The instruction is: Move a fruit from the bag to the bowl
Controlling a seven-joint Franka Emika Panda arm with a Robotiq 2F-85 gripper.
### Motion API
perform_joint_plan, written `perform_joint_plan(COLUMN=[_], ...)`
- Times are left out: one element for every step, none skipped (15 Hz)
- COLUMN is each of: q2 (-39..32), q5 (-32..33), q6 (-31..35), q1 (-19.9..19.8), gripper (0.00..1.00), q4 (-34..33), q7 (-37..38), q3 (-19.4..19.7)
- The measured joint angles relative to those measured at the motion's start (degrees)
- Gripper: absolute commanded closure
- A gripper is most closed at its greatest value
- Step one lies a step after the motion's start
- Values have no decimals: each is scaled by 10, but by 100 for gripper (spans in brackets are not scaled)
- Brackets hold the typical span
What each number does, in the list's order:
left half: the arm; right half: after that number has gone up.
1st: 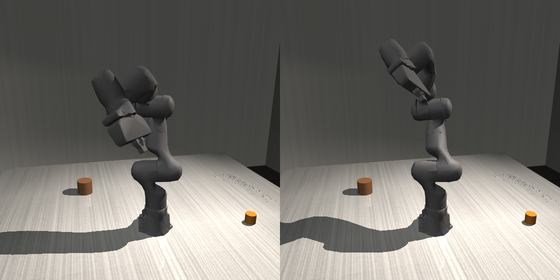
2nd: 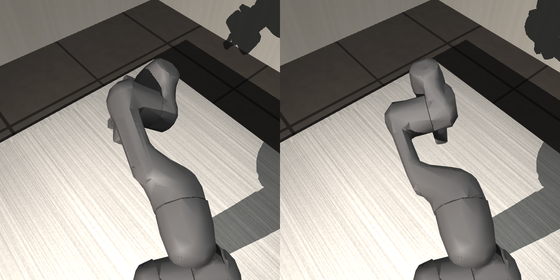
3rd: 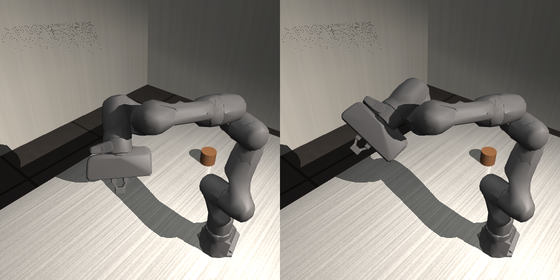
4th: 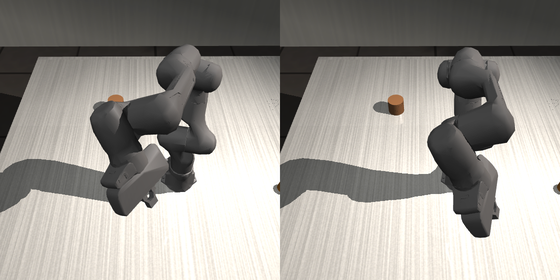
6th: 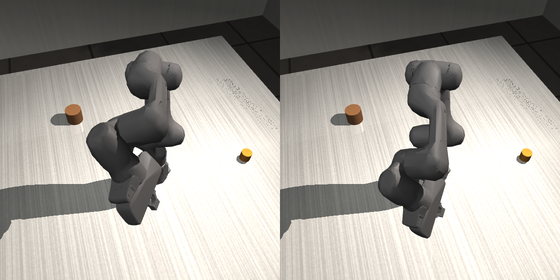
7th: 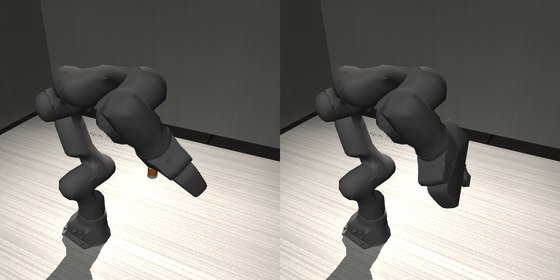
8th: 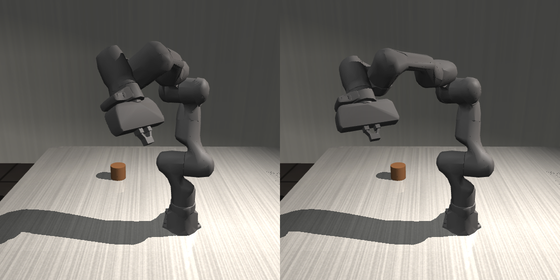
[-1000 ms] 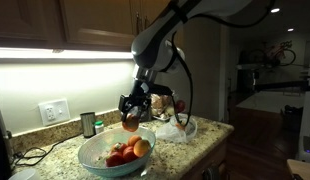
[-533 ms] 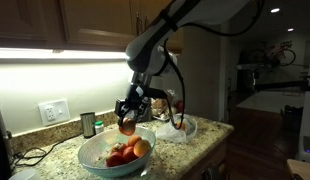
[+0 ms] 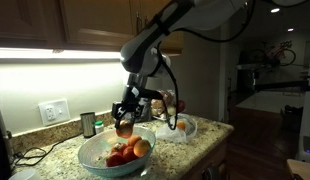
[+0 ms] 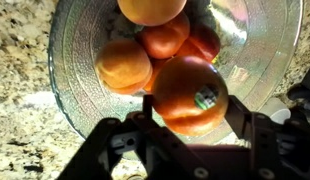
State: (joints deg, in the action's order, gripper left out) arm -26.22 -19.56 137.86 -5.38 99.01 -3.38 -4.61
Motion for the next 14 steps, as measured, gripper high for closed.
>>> perform_joint_plan(q2=[-4, -9, -14, -18, -21, -25, -28, -30, -30, -30, -30, -30, -30, -31], q5=[0, 0, 0, 0, 0, 0, 0, 0, 0, 0, 0, 0, 0, 0], q6=[-3, -5, -9, -12, -15, -18, -21, -22, -23, -24, -24, -24, -24, -24], q1=[0, 0, 0, 0, 0, -1, -1, -1, -1, -1, -1, -2, -2, -1], gripper=[53, 53, 53, 37, 7, 5, 1, 0, 0, 0, 0, 0, 0, 0], q4=[-5, -10, -15, -19, -22, -26, -29, -32, -34, -36, -39, -41, -41, -41], q7=[0, 0, 0, 0, 0, 1, 2, 2, 2, 2, 3, 3, 3, 2], q3=[0, 0, 0, 1, 1, 2, 3, 4, 5, 6, 7, 9, 9, 9])
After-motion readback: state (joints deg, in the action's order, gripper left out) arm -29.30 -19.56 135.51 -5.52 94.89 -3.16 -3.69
